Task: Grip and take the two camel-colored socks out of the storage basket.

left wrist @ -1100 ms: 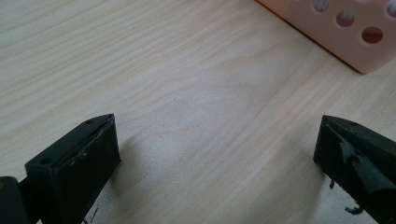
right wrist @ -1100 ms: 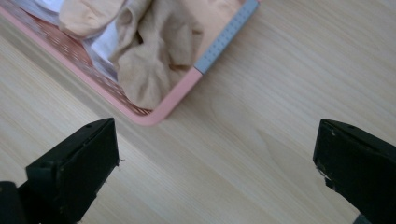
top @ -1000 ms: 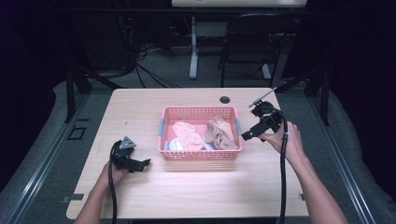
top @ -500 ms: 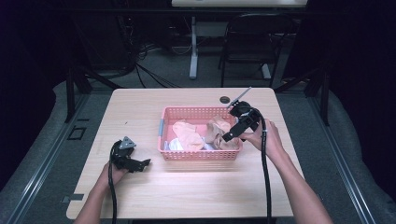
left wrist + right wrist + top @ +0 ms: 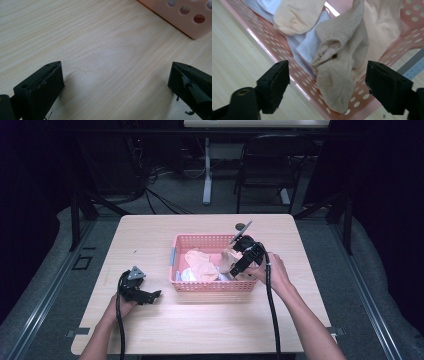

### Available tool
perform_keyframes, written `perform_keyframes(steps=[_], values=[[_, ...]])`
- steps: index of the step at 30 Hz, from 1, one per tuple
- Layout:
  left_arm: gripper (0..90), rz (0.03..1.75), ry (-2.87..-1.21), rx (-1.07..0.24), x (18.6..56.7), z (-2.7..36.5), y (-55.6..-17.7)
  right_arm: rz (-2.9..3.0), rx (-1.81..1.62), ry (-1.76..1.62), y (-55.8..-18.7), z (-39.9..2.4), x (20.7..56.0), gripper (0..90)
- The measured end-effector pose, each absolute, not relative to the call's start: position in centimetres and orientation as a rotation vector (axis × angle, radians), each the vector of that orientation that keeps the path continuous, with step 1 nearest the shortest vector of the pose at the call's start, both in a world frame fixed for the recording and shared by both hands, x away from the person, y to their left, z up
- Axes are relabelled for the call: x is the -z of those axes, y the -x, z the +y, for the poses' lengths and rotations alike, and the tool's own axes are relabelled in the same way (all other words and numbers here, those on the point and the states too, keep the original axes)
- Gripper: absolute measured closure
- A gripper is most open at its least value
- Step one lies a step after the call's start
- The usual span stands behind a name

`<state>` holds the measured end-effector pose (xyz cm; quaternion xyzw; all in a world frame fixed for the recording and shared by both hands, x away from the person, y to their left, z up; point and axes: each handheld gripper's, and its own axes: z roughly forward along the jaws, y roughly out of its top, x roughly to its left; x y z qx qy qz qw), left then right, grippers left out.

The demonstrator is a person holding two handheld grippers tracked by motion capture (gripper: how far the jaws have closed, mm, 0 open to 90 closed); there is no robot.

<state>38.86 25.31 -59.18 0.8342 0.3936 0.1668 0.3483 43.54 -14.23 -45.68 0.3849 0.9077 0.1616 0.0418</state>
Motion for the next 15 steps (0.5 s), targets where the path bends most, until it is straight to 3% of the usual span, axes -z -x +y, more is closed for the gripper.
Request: perform_keyframes(steps=[4,10,14,15], values=[[0.0,1.021,-2.162,-0.431,59.2,25.3,-38.9,2.749,-0.373,-1.128,-43.6,-13.9,47.0,27.9],[0.0,1.021,-2.163,-0.432,59.2,25.3,-38.9,2.760,-0.338,-1.158,-43.9,-13.7,48.3,30.4],[0.0,1.022,-2.162,-0.431,59.2,25.3,-38.9,2.759,-0.301,-1.173,-44.0,-13.7,49.0,39.2],[0.0,1.021,-2.162,-0.431,59.2,25.3,-38.9,2.755,-0.300,-1.184,-44.1,-13.8,49.2,45.6]])
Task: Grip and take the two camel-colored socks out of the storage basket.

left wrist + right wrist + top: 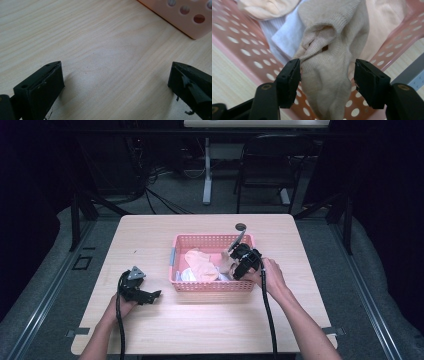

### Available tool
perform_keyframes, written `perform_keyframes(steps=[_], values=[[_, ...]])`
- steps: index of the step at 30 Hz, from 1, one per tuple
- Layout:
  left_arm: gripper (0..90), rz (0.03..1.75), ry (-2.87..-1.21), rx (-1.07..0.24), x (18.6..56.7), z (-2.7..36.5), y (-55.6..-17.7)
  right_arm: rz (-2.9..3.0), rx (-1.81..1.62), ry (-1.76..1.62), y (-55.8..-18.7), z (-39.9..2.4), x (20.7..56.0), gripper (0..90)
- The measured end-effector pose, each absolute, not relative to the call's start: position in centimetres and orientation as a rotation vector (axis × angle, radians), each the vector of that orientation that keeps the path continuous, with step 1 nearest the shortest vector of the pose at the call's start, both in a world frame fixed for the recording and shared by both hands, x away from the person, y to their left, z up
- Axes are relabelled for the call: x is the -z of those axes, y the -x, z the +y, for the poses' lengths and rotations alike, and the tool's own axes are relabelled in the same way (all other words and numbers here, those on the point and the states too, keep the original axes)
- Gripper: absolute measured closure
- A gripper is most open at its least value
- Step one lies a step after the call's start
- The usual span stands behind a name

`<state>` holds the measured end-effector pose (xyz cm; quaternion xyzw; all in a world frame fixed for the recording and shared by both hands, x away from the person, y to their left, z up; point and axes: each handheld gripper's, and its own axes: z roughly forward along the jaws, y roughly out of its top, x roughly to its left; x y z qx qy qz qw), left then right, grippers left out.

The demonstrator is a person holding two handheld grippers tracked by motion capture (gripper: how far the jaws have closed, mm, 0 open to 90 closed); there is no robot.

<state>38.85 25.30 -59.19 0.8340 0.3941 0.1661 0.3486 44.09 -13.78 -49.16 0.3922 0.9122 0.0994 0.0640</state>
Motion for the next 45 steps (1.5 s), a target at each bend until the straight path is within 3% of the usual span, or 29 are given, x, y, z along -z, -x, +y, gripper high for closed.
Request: perform_keyframes(steps=[1,2,5,7,8,11,45], values=[[0.0,1.020,-2.163,-0.432,59.2,25.3,-38.9,2.766,-0.287,-1.193,-44.2,-13.9,49.3,51.5],[0.0,1.020,-2.163,-0.432,59.2,25.3,-38.9,2.766,-0.287,-1.193,-44.2,-13.9,49.3,51.5],[0.0,1.021,-2.162,-0.431,59.2,25.3,-38.9,2.755,-0.290,-1.243,-44.3,-14.3,49.6,69.2],[0.0,1.021,-2.162,-0.431,59.2,25.3,-38.9,2.753,-0.295,-1.253,-44.2,-14.4,49.5,71.9],[0.0,1.020,-2.163,-0.432,59.2,25.3,-38.9,2.750,-0.306,-1.255,-44.2,-14.6,49.4,78.1],[0.0,1.020,-2.163,-0.432,59.2,25.3,-38.9,2.744,-0.320,-1.260,-44.1,-14.8,49.1,81.0],[0.0,1.022,-2.161,-0.431,59.2,25.3,-38.9,2.646,-0.501,-1.241,-43.4,-15.9,41.7,82.5]])
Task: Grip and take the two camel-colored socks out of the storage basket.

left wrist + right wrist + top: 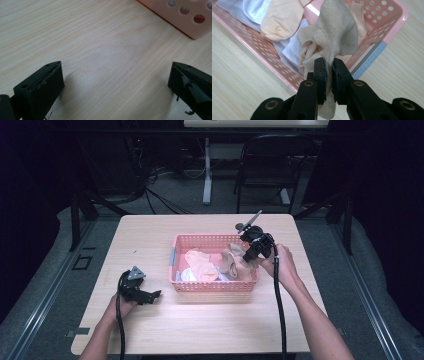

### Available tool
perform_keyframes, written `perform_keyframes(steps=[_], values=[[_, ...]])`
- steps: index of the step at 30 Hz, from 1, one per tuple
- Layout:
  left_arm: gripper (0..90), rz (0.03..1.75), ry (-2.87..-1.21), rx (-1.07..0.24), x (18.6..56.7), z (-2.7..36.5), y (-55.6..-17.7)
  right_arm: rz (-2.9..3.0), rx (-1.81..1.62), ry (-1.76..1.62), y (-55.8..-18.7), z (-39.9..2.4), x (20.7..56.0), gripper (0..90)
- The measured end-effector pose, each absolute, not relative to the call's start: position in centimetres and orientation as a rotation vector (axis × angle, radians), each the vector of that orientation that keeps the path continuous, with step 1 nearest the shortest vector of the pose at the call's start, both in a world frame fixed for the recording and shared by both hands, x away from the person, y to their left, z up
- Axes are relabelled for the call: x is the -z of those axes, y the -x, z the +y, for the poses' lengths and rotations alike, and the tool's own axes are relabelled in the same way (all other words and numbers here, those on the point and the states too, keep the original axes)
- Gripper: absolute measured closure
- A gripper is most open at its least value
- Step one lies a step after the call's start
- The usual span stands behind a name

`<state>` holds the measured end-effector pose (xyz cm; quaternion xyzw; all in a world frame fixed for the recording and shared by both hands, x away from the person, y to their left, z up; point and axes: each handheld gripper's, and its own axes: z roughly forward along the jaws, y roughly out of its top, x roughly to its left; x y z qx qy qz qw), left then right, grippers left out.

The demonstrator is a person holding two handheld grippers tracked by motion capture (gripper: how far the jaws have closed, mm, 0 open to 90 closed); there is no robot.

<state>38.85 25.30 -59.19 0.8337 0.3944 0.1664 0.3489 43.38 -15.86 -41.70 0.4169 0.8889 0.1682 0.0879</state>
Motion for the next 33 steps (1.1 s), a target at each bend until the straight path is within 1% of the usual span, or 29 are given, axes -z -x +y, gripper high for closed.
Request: perform_keyframes(steps=[9,20,32,33], values=[[0.0,1.022,-2.162,-0.431,59.2,25.3,-38.9,2.633,-0.546,-1.196,-42.9,-15.7,39.3,82.4],[0.0,1.022,-2.161,-0.431,59.2,25.3,-38.9,2.626,-0.588,-1.171,-42.3,-15.8,38.2,82.4],[0.0,1.023,-2.160,-0.430,59.2,25.3,-38.8,2.597,-0.606,-1.210,-41.8,-18.0,37.3,82.4],[0.0,1.022,-2.161,-0.431,59.2,25.3,-38.8,2.587,-0.604,-1.217,-41.7,-18.6,37.1,82.4]])
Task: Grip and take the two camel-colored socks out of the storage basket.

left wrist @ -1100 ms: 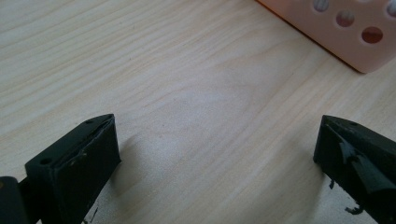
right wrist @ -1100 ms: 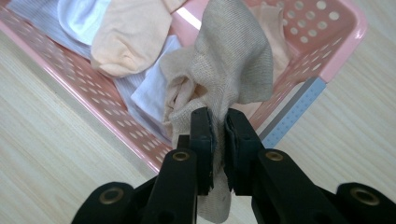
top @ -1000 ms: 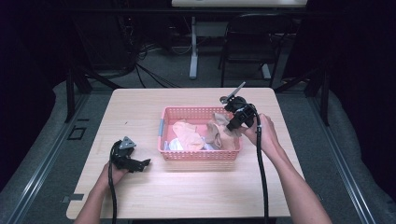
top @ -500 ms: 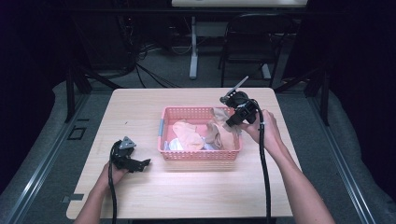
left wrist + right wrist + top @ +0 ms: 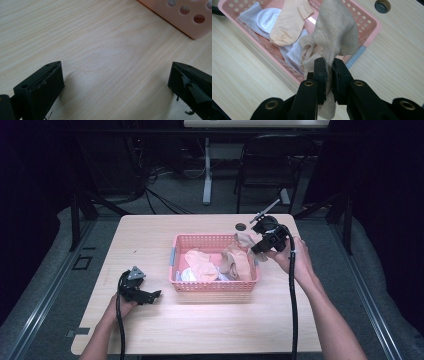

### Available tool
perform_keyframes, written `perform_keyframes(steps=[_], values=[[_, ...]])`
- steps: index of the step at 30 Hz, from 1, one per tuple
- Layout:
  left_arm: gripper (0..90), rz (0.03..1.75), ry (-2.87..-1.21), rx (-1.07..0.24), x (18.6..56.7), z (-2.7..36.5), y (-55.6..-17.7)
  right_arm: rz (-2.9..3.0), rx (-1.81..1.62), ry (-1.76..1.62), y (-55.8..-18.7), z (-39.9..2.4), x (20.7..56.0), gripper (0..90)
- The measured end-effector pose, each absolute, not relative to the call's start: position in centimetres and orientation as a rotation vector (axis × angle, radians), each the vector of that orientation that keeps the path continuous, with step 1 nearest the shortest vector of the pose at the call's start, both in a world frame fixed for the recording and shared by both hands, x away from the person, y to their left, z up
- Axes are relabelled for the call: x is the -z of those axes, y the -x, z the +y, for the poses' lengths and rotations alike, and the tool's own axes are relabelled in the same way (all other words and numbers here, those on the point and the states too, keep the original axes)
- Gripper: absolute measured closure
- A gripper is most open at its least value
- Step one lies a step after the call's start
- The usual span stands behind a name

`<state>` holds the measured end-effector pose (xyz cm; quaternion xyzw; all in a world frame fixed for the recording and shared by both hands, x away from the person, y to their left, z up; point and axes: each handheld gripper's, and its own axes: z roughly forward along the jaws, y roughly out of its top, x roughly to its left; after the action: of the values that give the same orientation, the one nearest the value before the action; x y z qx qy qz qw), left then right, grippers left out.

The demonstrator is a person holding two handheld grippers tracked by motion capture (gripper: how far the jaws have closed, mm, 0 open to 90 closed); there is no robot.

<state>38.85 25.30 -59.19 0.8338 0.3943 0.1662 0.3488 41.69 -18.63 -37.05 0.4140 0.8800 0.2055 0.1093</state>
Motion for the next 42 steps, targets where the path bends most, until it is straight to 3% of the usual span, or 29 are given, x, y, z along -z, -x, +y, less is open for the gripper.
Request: perform_keyframes(steps=[20,42], values=[[0.0,1.022,-2.160,-0.431,59.2,25.3,-38.8,2.508,-0.571,-1.355,-40.9,-25.2,37.9,82.4],[0.0,1.023,-2.161,-0.431,59.2,25.3,-38.8,2.379,-0.542,-1.577,-39.8,-31.8,42.1,82.4]])
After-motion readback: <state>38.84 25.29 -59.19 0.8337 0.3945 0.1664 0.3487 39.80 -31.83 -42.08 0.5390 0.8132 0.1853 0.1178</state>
